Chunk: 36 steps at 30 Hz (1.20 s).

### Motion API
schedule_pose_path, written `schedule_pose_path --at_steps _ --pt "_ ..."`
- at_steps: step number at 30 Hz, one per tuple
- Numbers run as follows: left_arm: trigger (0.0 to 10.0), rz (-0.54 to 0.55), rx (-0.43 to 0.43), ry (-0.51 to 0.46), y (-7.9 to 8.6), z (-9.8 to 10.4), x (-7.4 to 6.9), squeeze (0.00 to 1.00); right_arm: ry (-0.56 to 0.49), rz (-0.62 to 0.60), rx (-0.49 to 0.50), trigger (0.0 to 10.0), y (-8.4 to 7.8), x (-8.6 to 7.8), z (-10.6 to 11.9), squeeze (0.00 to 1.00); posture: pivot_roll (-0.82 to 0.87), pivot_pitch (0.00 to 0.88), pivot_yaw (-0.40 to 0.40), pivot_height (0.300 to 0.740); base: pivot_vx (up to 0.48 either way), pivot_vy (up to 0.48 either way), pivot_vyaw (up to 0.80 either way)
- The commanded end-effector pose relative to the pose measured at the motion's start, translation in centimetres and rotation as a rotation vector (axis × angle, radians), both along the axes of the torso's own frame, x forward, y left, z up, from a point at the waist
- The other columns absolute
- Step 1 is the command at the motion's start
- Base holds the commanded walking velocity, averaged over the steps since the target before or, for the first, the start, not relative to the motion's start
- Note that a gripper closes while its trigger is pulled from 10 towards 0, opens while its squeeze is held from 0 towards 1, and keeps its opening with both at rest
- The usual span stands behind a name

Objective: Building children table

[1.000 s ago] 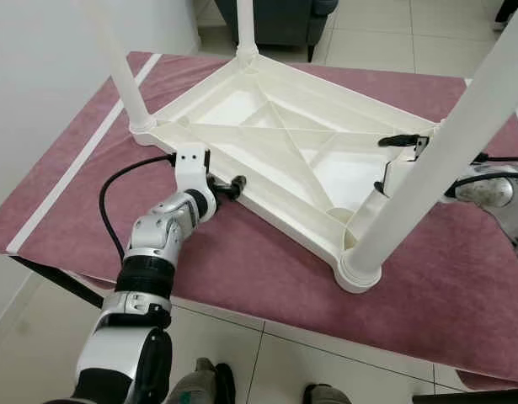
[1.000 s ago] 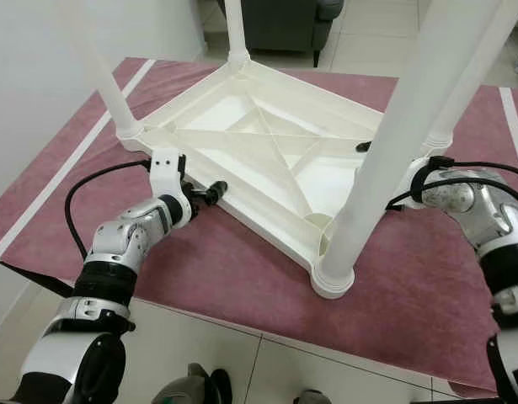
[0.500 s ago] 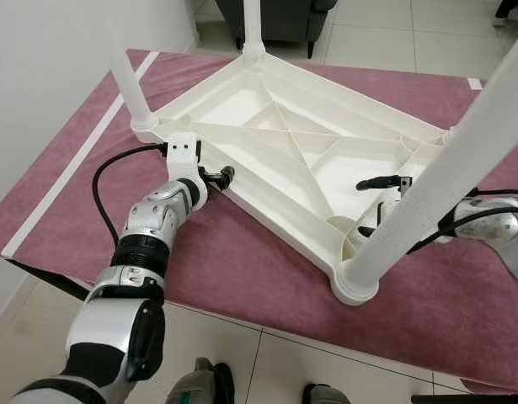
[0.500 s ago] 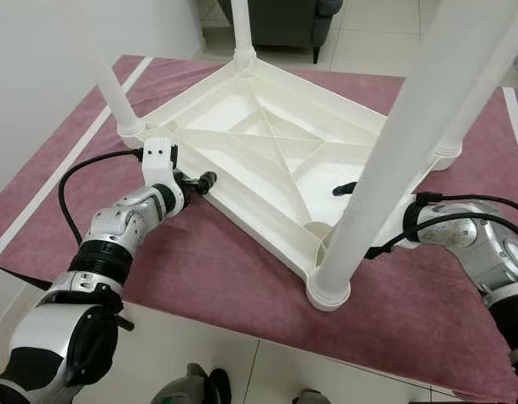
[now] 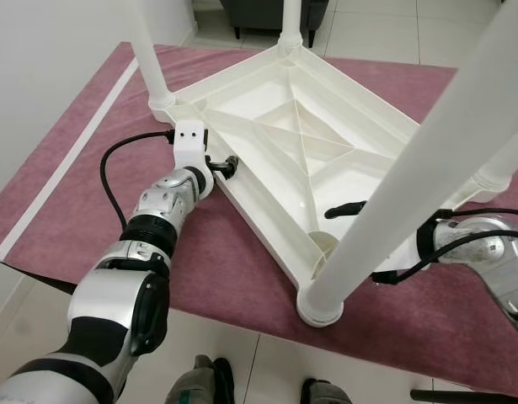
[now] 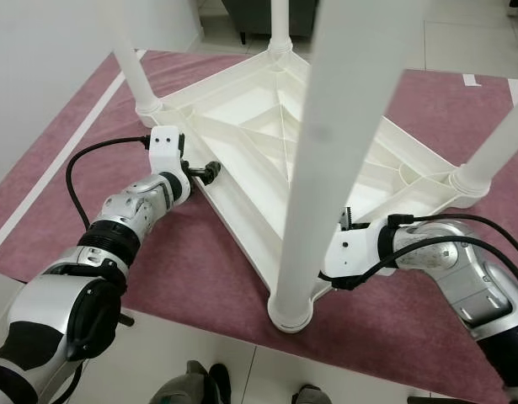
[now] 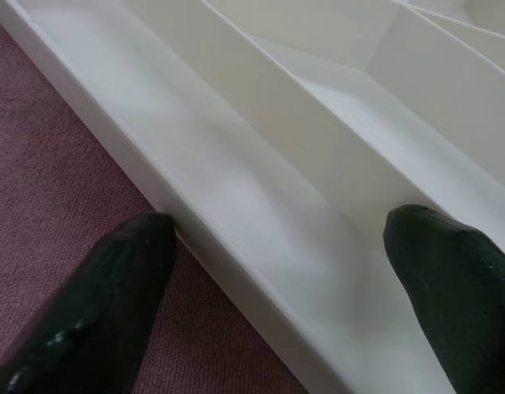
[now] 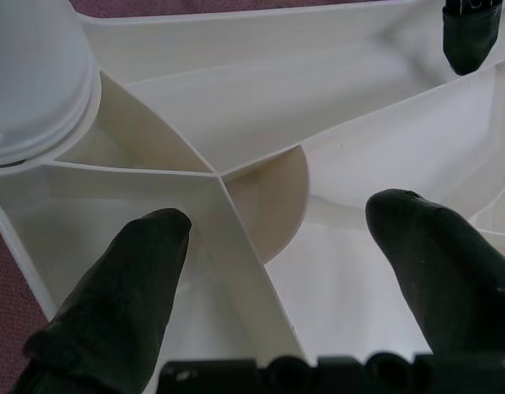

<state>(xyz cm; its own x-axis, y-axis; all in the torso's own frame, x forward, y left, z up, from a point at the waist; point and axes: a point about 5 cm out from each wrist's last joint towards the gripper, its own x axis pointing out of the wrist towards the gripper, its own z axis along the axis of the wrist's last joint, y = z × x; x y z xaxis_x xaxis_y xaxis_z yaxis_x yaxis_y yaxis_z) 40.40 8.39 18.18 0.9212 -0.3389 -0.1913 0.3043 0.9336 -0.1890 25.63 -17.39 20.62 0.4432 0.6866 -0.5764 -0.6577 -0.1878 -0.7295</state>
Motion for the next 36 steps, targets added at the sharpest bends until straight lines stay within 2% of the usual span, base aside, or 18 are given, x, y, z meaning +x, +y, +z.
schedule_pose_path --at_steps 1,4,6,7,9,10,13,16,22,24,26,27,28,30,31,32,34,36 --pt "10.0 -0.096 -0.002 -0.001 -1.6 -0.1 -0.2 0.0 0.091 0.043 0.022 10.0 1.6 -0.9 -1.8 0.0 -0.15 0.183 0.162 0.74 0.0 0.0 0.0" --pt "10.0 -0.111 -0.005 -0.01 -2.0 0.1 -0.2 0.0 0.077 0.037 0.052 10.0 2.2 -0.7 -1.7 0.0 -0.15 0.183 0.162 0.74 0.0 0.0 0.0" --pt "10.0 -0.138 -0.023 -0.045 -2.7 0.8 -0.1 0.0 0.031 -0.004 0.137 10.0 3.4 0.0 -1.5 0.0 -0.15 0.183 0.165 0.74 0.0 0.0 0.0" --pt "10.0 -0.138 -0.023 -0.045 -2.7 0.8 -0.1 0.0 0.031 -0.004 0.137 10.0 3.4 0.0 -1.5 0.0 -0.15 0.183 0.165 0.74 0.0 0.0 0.0" --pt "10.0 -0.16 -0.044 -0.082 -3.1 1.4 0.0 0.0 0.012 -0.045 0.222 10.0 4.4 0.6 -1.1 0.0 -0.16 0.182 0.165 0.74 0.0 0.0 0.0" --pt "10.0 -0.16 -0.044 -0.082 -3.1 1.4 0.0 0.0 0.012 -0.045 0.222 10.0 4.4 0.6 -1.1 0.0 -0.16 0.182 0.165 0.74 0.0 0.0 0.0" --pt "10.0 -0.217 -0.066 -0.108 -3.9 1.8 -0.1 0.0 -0.026 -0.112 0.32 10.0 5.5 1.7 -0.7 0.0 -0.15 0.181 0.165 0.74 0.0 0.0 0.0" --pt "10.0 -0.251 -0.068 -0.132 -4.3 2.2 -0.2 0.0 -0.068 -0.172 0.387 10.0 5.8 2.5 -0.1 0.0 -0.15 0.182 0.163 0.74 0.0 0.0 0.0" --pt "10.0 -0.266 -0.076 -0.137 -4.4 2.3 -0.2 0.0 -0.082 -0.201 0.422 10.0 5.8 2.8 0.2 0.0 -0.15 0.181 0.162 0.74 0.0 0.0 0.0" --pt "10.0 -0.184 0.001 -0.201 -2.9 2.9 0.3 0.0 -0.141 -0.255 0.449 10.0 5.2 3.6 1.0 0.0 -0.15 0.183 0.164 0.74 0.0 0.0 0.0" --pt "10.0 -0.184 0.001 -0.201 -2.9 2.9 0.3 0.0 -0.141 -0.255 0.449 10.0 5.2 3.6 1.0 0.0 -0.15 0.183 0.164 0.74 0.0 0.0 0.0" --pt "10.0 -0.137 0.037 -0.238 -2.0 3.3 0.6 0.0 -0.166 -0.278 0.459 10.0 4.8 3.9 1.4 0.0 -0.14 0.183 0.163 0.74 0.0 0.0 0.0" --pt "10.0 -0.137 0.037 -0.238 -2.0 3.3 0.6 0.0 -0.166 -0.278 0.459 10.0 4.8 3.9 1.4 0.0 -0.14 0.183 0.163 0.74 0.0 0.0 0.0" --pt "10.0 -0.05 0.085 -0.312 -0.1 4.1 0.9 0.0 -0.201 -0.32 0.485 10.0 4.2 4.2 2.0 0.0 -0.14 0.184 0.159 0.74 0.0 0.0 0.0" --pt "10.0 -0.011 0.098 -0.361 1.2 4.7 1.0 0.0 -0.205 -0.323 0.53 10.0 3.7 4.0 2.8 0.0 -0.12 0.182 0.152 0.74 0.0 0.0 0.0" --pt "10.0 -0.011 0.098 -0.361 1.2 4.7 1.0 0.0 -0.205 -0.323 0.53 10.0 3.7 4.0 2.8 0.0 -0.12 0.182 0.152 0.74 0.0 0.0 0.0" --pt "10.0 0.017 0.116 -0.42 2.8 5.4 0.9 0.0 -0.199 -0.32 0.599 10.0 3.2 3.5 3.8 0.0 -0.12 0.18 0.15 0.74 0.0 0.0 0.0" --pt "10.0 0.018 0.128 -0.444 3.5 5.5 0.7 0.0 -0.177 -0.314 0.637 10.0 2.9 3.1 4.3 0.0 -0.11 0.177 0.149 0.74 0.0 0.0 0.0"
